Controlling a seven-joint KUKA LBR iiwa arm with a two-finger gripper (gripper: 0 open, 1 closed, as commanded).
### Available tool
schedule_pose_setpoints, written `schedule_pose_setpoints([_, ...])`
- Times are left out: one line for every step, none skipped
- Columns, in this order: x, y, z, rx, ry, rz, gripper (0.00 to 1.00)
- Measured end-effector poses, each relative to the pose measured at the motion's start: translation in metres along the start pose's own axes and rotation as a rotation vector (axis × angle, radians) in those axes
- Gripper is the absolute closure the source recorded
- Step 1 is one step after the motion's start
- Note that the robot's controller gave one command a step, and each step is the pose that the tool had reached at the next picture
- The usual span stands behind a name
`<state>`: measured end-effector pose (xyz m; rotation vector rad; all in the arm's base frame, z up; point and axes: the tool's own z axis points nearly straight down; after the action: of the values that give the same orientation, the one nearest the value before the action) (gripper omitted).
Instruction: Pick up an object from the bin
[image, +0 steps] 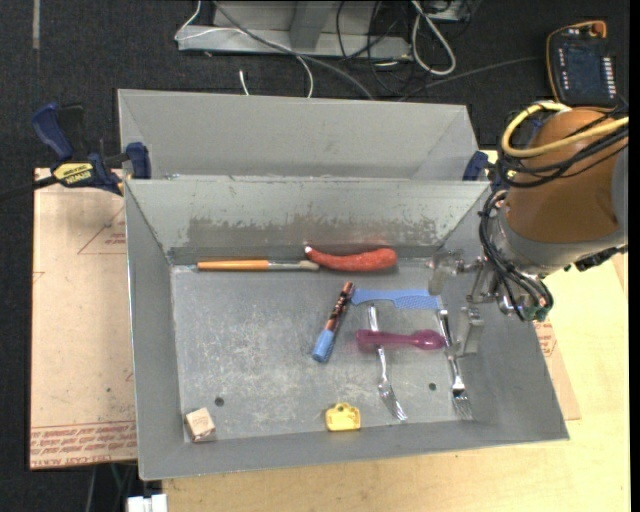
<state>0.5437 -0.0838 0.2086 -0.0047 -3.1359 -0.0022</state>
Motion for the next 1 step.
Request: schedule_pose_setpoints([-0.0017,0.0005,-0.0038,0.001,-0.007,-0.003,0.0])
